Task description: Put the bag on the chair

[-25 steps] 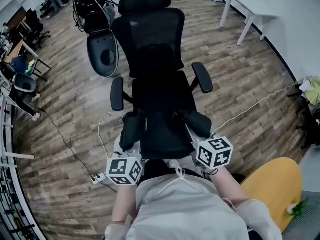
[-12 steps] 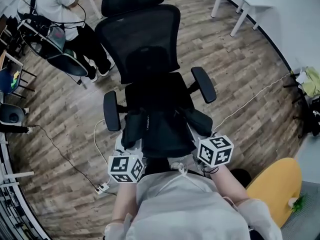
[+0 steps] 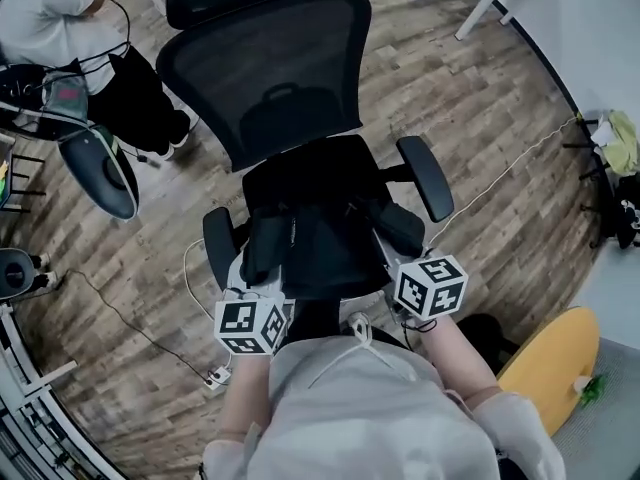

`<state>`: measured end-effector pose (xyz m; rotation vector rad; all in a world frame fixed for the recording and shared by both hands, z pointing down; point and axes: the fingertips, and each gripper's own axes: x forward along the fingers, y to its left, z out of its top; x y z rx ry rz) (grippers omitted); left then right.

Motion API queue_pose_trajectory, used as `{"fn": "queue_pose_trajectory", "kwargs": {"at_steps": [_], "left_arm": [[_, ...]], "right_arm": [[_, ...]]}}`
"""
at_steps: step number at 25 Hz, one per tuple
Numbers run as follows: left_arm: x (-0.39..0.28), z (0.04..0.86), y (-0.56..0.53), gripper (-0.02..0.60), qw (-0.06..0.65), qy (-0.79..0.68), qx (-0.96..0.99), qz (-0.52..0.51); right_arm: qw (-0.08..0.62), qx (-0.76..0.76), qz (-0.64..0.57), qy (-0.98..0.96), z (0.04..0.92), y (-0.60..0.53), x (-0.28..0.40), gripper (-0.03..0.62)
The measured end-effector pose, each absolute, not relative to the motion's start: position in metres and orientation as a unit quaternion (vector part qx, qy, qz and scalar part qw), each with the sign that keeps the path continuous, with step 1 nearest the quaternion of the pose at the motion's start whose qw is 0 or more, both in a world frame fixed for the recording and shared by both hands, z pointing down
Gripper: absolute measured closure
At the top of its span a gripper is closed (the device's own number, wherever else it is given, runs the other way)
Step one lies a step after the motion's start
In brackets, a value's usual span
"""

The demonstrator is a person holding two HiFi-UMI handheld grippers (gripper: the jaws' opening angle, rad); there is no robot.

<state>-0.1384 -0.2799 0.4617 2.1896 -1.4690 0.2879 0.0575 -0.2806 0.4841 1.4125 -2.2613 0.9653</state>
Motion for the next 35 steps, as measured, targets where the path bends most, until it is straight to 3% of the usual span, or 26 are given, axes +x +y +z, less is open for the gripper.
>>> {"fn": "queue_pose_trajectory", "kwargs": {"at_steps": [19,35], "left_arm": [[-0.163,0.642,-0.439,0.512,0.359,-0.519,0.761,0.152],[-0.163,0.756,-0.458,0.512,0.404,-0.522,0.723,0.203]], "right_arm": [[0.251,0.488,0.375,-0.747,0.647,-0.435,0.028,0.556],[0.277,0.478,0.379,-0.742,0.757,-0.466,0.029,0.554]]}}
